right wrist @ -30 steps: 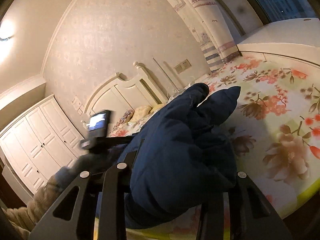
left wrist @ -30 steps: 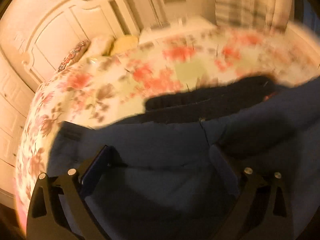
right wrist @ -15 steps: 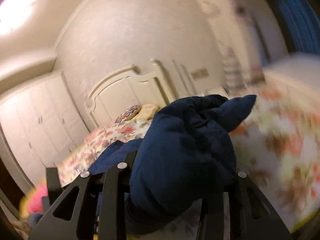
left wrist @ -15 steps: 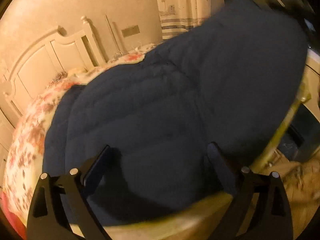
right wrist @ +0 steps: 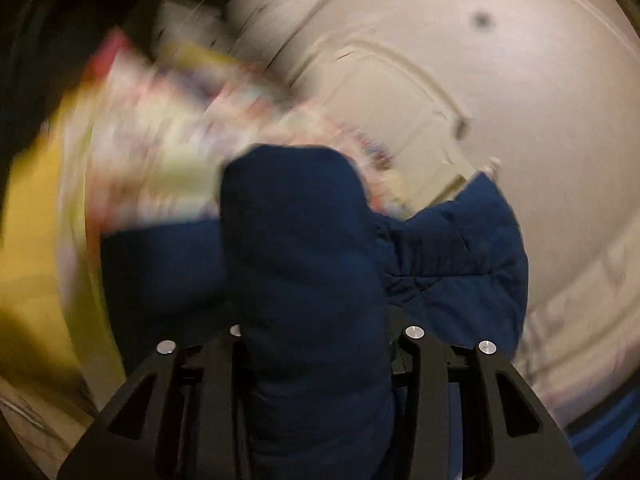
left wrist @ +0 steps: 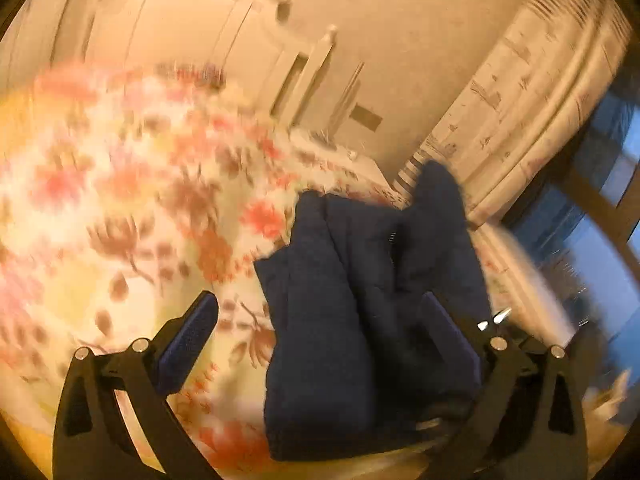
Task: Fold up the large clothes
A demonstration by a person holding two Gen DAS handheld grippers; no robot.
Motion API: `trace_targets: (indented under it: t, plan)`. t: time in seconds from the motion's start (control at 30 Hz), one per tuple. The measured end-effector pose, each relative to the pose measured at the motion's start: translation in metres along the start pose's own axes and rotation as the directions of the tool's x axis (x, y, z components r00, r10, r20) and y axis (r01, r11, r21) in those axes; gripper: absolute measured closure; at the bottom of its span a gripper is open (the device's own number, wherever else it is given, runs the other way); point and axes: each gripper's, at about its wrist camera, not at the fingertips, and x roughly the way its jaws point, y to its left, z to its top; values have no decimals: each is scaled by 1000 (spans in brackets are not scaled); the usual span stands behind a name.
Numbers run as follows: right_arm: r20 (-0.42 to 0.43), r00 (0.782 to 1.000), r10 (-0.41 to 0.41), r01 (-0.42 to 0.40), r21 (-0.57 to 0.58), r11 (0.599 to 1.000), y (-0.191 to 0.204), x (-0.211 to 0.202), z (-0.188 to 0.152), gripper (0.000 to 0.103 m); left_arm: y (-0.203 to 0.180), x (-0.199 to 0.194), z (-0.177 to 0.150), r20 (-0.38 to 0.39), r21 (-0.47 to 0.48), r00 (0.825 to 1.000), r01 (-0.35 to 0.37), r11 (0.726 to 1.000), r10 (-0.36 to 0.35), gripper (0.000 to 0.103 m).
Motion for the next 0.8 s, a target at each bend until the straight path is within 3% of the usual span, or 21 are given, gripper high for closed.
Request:
trace_targets:
  t: [0.03,0.07,0.2,0.37,0.4,0.47,0.53,0.63,0.67,0.7,0.73,0.8]
  plan:
    - [-1,998,-59,59,-86,995,17,2,-1,64,6,6,1,-26,-29,1000,17,999,-17,2]
    - [1,998,-60,60,-100,993,20,0,-1,64,11,17,0,-64,-60,997,50,997,-54,2]
    - [24,1000,-20,21,-44,999,6,-11,-8,64,8,51,5,-136,-117,962,220,968,-235,2]
    - [70,997,-39,43,-65,997,13,-27,-16,64,-29,102,30,-255,-64,922,283,957,-290,2]
    - [75,996,-39,44,-67,997,14,-29,-17,64,-42,117,36,-301,-43,904,306,951,-305,2]
    - [97,995,-33,40,-77,996,18,-35,-20,64,-61,138,46,-357,24,900,275,961,-249,2]
    - [123,992,-27,39,-93,995,22,-37,-24,64,-81,162,54,-409,136,904,198,971,-126,2]
    - [140,990,-28,41,-94,995,23,-44,-24,57,-97,182,68,-441,229,896,174,958,-58,3]
    - [142,989,-32,46,-97,994,23,-46,-24,55,-99,183,73,-422,237,905,172,956,-59,9]
    - [141,989,-40,55,-106,993,23,-49,-25,36,-96,182,77,-417,234,906,182,955,-71,38]
    - [151,988,-20,39,-121,992,23,-57,-28,18,-95,182,80,-424,214,900,210,954,-103,61]
    - [196,980,-41,62,-104,993,20,-77,-38,14,-98,176,77,-396,228,912,213,950,-110,68]
